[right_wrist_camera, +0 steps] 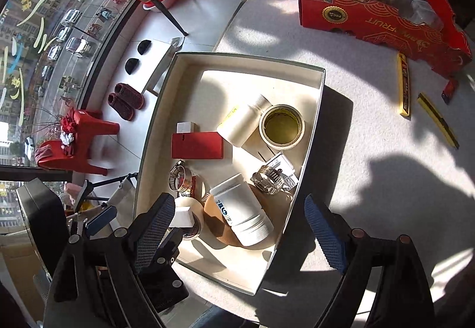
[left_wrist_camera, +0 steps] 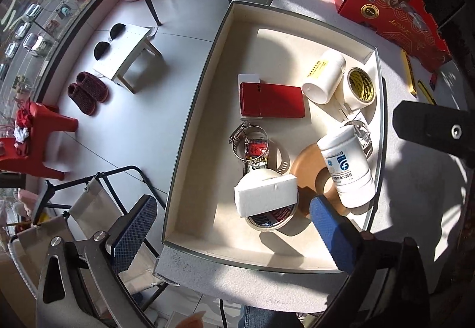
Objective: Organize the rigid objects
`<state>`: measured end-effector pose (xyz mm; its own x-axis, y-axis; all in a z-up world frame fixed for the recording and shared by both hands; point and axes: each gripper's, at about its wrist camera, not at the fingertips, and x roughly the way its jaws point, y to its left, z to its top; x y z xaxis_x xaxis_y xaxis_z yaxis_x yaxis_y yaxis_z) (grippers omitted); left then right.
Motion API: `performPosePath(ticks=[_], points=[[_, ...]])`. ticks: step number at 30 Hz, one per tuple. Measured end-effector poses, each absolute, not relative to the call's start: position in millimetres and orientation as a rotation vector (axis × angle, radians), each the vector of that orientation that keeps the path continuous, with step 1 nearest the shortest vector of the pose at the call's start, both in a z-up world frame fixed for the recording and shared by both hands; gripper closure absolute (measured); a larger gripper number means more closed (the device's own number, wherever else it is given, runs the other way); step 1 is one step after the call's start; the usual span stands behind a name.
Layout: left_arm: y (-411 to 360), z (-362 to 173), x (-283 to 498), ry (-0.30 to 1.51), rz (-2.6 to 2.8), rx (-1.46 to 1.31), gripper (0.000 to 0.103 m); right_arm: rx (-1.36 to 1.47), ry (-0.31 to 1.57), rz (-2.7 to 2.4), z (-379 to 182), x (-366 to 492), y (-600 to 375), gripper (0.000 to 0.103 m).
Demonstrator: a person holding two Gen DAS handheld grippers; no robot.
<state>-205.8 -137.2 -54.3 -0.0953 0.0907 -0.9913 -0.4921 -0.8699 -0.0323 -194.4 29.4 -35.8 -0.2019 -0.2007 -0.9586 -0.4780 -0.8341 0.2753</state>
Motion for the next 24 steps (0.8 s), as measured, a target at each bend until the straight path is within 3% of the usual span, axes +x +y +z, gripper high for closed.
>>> performPosePath(ticks=[3,4,13,17,24], points=[[-143,-51,-210,0.286,1.959,-1.812,0.000,-1.826,0.799,2.142,-28,-187,30,0.011],[-142,-51,-211,0.292,1.949,-1.830,0.000,-1.829,0.794,2.135,-26,-184,29,0.001],[-149,-51,-190,0.437,1.930,-1.847,0.000,-1.816,0.725,2.071,-16,-151,15,0.001],[-158,-48,-182,0.456,1.954,-1.846,0.000,-1.833,0.754,2.060,-20,-145,6,0.001],[-164,-43,-182,0.449,1.977,-1.843,0.000,-1.869,0.632,2.124,-14,-157,-14,0.001]])
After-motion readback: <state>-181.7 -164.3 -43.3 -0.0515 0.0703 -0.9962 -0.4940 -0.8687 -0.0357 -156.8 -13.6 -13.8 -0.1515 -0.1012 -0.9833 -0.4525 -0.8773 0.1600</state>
